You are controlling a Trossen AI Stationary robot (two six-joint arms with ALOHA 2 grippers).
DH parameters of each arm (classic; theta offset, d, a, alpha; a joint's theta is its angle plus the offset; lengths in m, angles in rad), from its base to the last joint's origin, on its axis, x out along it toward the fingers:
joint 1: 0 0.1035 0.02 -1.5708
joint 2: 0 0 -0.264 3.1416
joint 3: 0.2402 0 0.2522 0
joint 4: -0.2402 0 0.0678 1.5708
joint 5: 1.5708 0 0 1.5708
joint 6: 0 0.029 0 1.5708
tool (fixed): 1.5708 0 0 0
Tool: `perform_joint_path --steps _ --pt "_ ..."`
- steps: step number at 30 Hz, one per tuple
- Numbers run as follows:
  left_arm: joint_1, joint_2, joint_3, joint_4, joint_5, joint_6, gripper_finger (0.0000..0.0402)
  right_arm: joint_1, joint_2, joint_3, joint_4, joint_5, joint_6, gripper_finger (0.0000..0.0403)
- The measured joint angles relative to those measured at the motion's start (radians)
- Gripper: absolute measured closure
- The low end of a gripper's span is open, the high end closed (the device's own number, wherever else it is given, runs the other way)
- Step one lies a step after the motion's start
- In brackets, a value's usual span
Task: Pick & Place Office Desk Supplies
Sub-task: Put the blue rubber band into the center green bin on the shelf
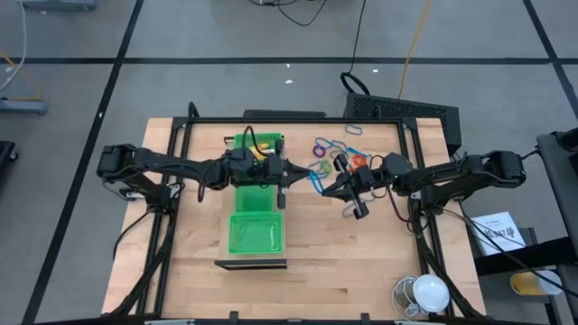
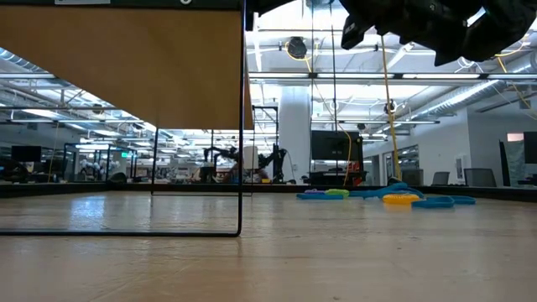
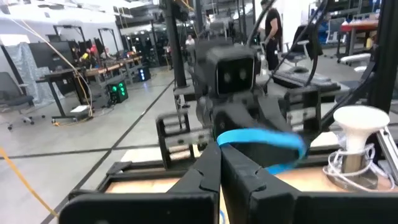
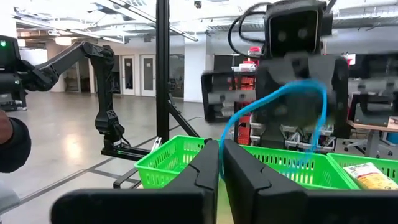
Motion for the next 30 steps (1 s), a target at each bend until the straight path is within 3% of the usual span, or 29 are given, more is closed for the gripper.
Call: perform_joint_path --steps 10,17,26,30 --pt "-0.005 -0.074 0.0 -0.01 0.001 0.001 0.0399 -0.001 0.0 0.0 -0.036 -0.004 0.0 0.0319" --pt "-0.012 -0.171 0.0 -0.146 -0.027 -0.002 0.04 -0.001 0.0 -0.001 -0.049 -0.007 0.0 0.0291" --pt "-0.101 -0.352 0.0 -0.557 -0.126 -0.037 0.0401 -0.069 -0.092 -0.001 -0.221 -0.007 -0.001 0.0283" --pt "-0.18 -0.395 0.0 -0.72 -0.262 -0.08 0.0401 -0.094 -0.132 -0.001 -0.275 -0.008 -0.001 0.0286"
